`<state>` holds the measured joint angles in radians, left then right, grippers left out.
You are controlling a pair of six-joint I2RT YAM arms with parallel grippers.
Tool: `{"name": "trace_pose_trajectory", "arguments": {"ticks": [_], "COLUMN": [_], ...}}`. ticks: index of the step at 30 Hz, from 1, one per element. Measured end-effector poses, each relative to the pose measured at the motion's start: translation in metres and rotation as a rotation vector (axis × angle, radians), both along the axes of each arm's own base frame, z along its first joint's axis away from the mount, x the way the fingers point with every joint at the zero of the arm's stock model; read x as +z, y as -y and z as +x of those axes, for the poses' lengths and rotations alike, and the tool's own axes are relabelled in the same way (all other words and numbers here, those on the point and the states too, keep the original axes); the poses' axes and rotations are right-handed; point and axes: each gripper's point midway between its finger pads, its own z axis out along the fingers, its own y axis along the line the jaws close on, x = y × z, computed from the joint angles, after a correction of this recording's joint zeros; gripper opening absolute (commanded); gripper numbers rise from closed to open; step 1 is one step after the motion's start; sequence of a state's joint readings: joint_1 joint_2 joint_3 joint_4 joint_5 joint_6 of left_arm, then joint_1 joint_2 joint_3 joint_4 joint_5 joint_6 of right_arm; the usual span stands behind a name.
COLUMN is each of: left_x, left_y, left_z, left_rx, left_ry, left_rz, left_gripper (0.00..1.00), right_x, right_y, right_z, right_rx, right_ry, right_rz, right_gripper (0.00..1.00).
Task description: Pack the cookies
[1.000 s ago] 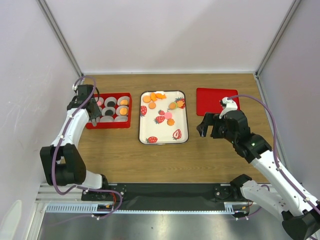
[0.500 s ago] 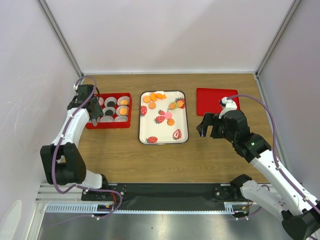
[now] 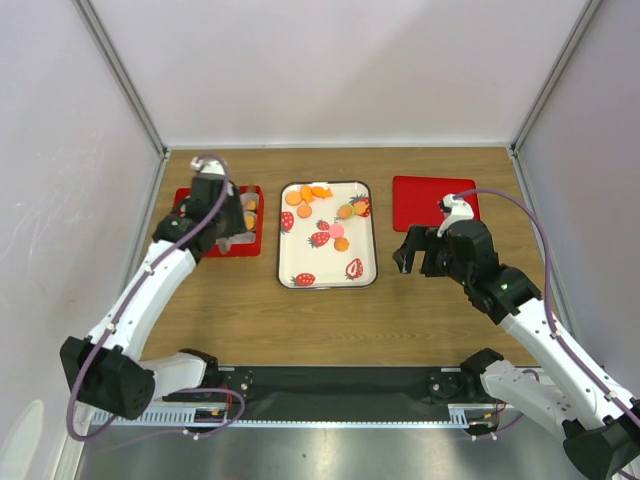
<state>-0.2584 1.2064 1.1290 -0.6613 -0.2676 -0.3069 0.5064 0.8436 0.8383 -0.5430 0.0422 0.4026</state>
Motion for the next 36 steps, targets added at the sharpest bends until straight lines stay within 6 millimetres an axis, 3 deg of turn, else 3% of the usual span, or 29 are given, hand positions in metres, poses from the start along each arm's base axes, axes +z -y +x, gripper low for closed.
{"name": "trace_pose_trajectory", "arguments": {"ticks": [3,8,15,22,36], "left_x": [0.000,-0.019,-0.059,-0.082,-0.098], "left_y": [0.047,0.114,0.179,0.196,0.215], "left_z": [-0.014,-0.044,-0.075,-0.079,-0.071], "left_rx": [-0.126,-0.305,-0.460,-0.484,-0.498], "left_ry": [0.005,-0.044,-0.143,-0.186,-0.198], "left_rz": [-0.016,-0.023,0.012,0.035,0.050], "left_gripper": [0.54,0.54,0.54,0.54,0.53], "right_x": [-0.001,-0.002,0.002,0.002,0.005], "right_y": [0.001,0.006,0.013,0.018,0.024], "right_z": [-0.001,-0.004,-0.008,-0.013,-0.018], "right_rx": [-0.008,-0.033,-0.064,-0.078,-0.095], "right_ry": [-0.008,-0.017,-0.011,-0.014,-0.005], "right_rz": [0.002,-0.002,0.002,-0.001,0.001], "right_gripper": [1.00,1.00,0.99,1.00,1.00]}}
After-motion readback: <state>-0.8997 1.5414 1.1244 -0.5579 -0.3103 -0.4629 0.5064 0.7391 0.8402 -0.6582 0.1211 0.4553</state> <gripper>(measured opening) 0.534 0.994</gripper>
